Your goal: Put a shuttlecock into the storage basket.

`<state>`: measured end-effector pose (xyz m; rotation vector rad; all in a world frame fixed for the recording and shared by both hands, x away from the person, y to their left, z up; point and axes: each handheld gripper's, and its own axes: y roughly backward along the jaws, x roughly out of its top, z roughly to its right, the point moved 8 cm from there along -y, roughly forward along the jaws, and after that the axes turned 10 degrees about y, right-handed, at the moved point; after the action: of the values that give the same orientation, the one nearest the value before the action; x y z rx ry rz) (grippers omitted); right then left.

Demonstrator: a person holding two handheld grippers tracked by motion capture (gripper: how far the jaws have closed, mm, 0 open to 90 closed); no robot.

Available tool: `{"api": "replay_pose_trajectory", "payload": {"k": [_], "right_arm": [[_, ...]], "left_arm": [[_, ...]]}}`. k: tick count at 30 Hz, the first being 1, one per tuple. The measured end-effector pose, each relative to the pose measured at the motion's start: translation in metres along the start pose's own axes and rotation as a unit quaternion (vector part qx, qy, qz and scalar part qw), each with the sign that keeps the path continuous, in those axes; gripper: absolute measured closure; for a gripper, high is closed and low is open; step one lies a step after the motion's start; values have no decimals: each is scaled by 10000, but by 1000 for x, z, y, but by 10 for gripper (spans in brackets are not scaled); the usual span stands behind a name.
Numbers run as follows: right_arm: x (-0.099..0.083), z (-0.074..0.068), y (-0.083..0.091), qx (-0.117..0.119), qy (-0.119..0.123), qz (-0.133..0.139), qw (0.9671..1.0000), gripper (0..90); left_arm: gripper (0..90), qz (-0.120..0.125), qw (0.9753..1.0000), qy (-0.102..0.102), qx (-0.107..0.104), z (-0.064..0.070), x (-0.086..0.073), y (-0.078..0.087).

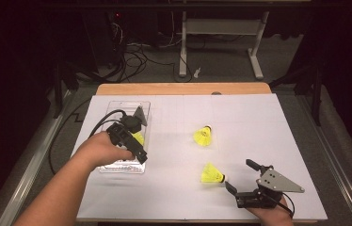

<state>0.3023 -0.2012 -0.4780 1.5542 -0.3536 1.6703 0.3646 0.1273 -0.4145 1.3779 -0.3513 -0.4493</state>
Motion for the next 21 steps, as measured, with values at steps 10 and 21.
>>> {"api": "replay_pose_trajectory", "payload": {"k": [10, 21], "right_arm": [[1, 0, 0, 1, -24, 11, 10000, 3], [-1, 0, -4, 82, -101, -69, 9999, 6]], "left_arm": [[14, -63, 9998, -190, -9, 21, 9, -6], [15, -113, 9991, -400, -72, 34, 17, -8]]}}
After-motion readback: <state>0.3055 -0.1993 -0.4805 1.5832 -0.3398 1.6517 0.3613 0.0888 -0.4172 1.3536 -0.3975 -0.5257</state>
